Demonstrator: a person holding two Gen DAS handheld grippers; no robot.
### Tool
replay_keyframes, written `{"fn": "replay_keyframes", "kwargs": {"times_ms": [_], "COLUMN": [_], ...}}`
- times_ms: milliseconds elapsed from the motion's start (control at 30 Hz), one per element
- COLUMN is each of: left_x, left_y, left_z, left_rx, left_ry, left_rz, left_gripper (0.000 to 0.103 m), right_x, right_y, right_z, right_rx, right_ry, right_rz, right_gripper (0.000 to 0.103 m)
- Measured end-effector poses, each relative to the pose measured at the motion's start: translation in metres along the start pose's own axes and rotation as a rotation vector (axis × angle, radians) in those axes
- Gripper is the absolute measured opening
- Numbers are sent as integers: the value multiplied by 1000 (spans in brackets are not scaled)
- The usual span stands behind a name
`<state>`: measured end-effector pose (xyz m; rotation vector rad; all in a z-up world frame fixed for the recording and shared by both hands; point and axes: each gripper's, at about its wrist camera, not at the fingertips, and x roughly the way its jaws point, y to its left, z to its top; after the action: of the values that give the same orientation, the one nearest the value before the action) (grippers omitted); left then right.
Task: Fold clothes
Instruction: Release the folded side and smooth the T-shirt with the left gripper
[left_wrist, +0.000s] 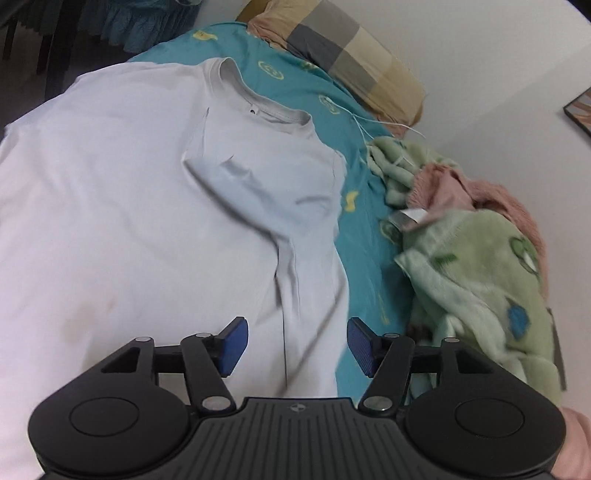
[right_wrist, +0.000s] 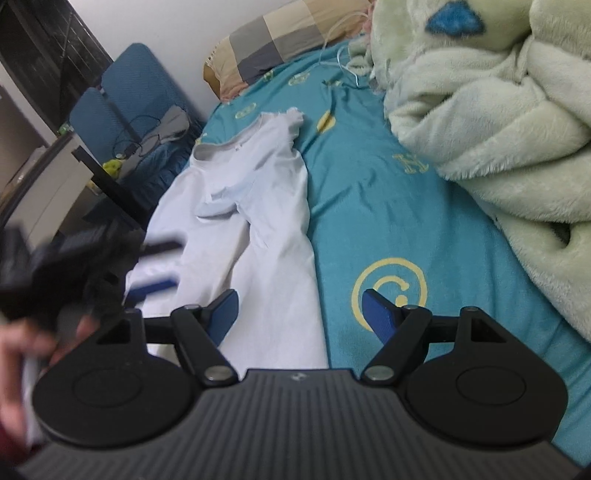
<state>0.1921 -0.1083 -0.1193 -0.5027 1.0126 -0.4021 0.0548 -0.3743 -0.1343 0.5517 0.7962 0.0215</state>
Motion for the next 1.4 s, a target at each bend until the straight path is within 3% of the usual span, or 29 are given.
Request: {"fn": "replay_keyframes", "kwargs": {"times_ms": [167, 233, 267, 300, 400, 500, 600, 767, 900, 1000, 1067, 1167, 1300, 1400], "left_x": [64, 80, 87, 92, 96, 86, 84, 104, 99, 86, 73, 39, -10, -50], "left_y": [-4, -6, -9, -13, -26, -44, -50, -30, -4, 4, 7, 3, 4, 17], "left_z": [4, 3, 3, 3, 4, 16, 34, 41, 36, 34, 30, 9, -34, -55], "left_rx": [1, 18, 39, 73, 172, 255, 276, 293, 207, 156, 141, 202, 291, 279], "left_ry": [3, -1, 1, 1, -9, -45, -43, -39, -52, -42, -38, -23, 28, 47], "left_rz": [13, 16, 26, 38, 65, 100, 187, 314, 242, 182, 152, 116, 126, 157], "left_gripper": [55, 38, 15, 6, 3, 2, 2, 3, 7, 28, 35, 41, 46, 51], "right_x": [11, 13, 15, 17, 24, 26, 29, 35, 36, 36, 39, 41, 37, 32], "right_y": [-11, -12, -13, -13, -16, -13, -9, -4, -5, 1, 5, 6, 6, 11], "right_z": [6, 9, 11, 11, 13, 12, 12, 12, 10, 7, 6, 6, 6, 4], "right_rx": [34, 33, 30, 33, 47, 40, 12, -26, -23, -52, -66, -69, -51, -70], "right_ry": [11, -4, -3, 2, 16, 21, 24, 42, 60, 77, 100, 109, 94, 76], "right_rz": [12, 14, 17, 23, 42, 46, 45, 43, 41, 77, 122, 130, 131, 122], "right_gripper": [76, 76, 76, 76, 76, 76, 76, 76, 76, 76, 76, 76, 76, 76]}}
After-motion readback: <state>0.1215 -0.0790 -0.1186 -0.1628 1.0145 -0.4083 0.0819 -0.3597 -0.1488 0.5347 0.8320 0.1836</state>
